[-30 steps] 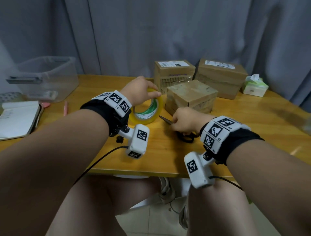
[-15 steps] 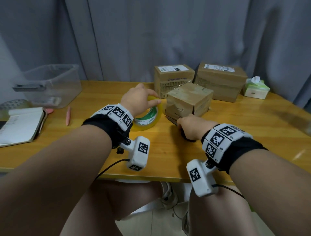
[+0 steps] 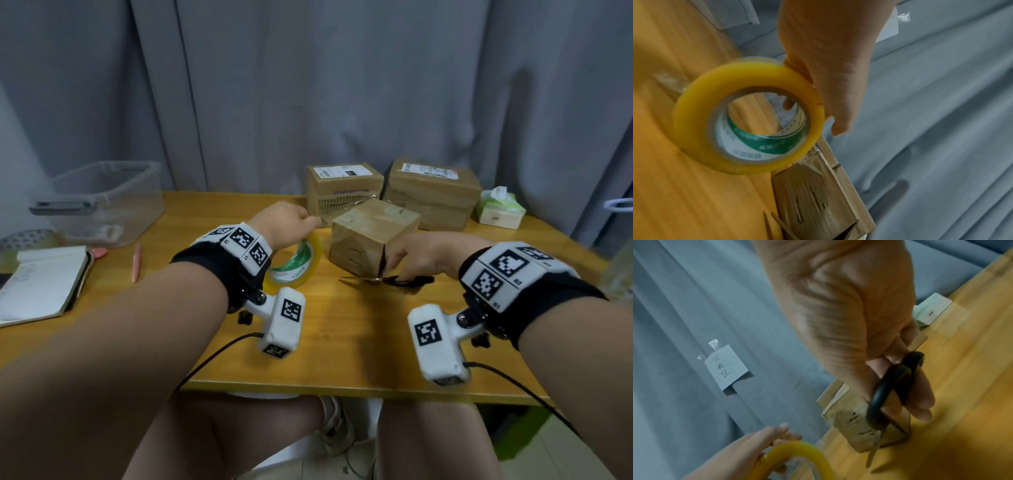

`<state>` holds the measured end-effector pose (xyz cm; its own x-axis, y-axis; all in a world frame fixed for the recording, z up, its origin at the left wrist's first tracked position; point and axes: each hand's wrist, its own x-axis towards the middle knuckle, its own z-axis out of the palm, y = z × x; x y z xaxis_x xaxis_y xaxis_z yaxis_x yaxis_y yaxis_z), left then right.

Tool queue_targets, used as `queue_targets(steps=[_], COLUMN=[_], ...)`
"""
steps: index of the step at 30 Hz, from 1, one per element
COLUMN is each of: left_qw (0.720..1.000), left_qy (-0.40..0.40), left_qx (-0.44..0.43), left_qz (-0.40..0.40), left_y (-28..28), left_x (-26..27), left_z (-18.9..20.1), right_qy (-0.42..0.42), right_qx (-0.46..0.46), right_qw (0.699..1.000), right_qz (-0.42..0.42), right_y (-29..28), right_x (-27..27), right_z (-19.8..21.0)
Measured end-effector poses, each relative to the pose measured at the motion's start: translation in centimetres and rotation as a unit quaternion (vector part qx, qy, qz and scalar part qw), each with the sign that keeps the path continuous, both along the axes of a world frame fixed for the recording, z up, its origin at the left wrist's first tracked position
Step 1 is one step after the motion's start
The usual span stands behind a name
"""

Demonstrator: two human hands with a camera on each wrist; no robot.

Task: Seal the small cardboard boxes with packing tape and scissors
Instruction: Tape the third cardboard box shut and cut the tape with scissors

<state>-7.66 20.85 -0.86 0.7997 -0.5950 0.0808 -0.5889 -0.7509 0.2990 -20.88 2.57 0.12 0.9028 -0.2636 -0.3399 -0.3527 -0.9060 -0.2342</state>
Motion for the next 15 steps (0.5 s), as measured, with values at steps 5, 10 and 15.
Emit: queue_targets(steps=[5,10,15], left_qw=[1.0,0.999,0.999], left_qy=[-0.007,-0.014,0.0], left_qx=[0.021,0.035,0.036], left_qz=[-0.001,0.004,0.009], left_y=[-1.2,-2.0,-2.9], left_x=[-0.1,0.5,0.8], left_z=[1.5,1.6,1.7], right_qy=[0.022,0.05,0.051], right_qx=[0.203,0.291,0.319], right_qw=[0.976,0.95,0.94], right_qz=[-0.079,-0.099,-0.111], right_y=[-1.2,-0.7,0.5], right_x=[-0.9,-0.7,1.3], right_z=[0.3,-0.6,-1.2])
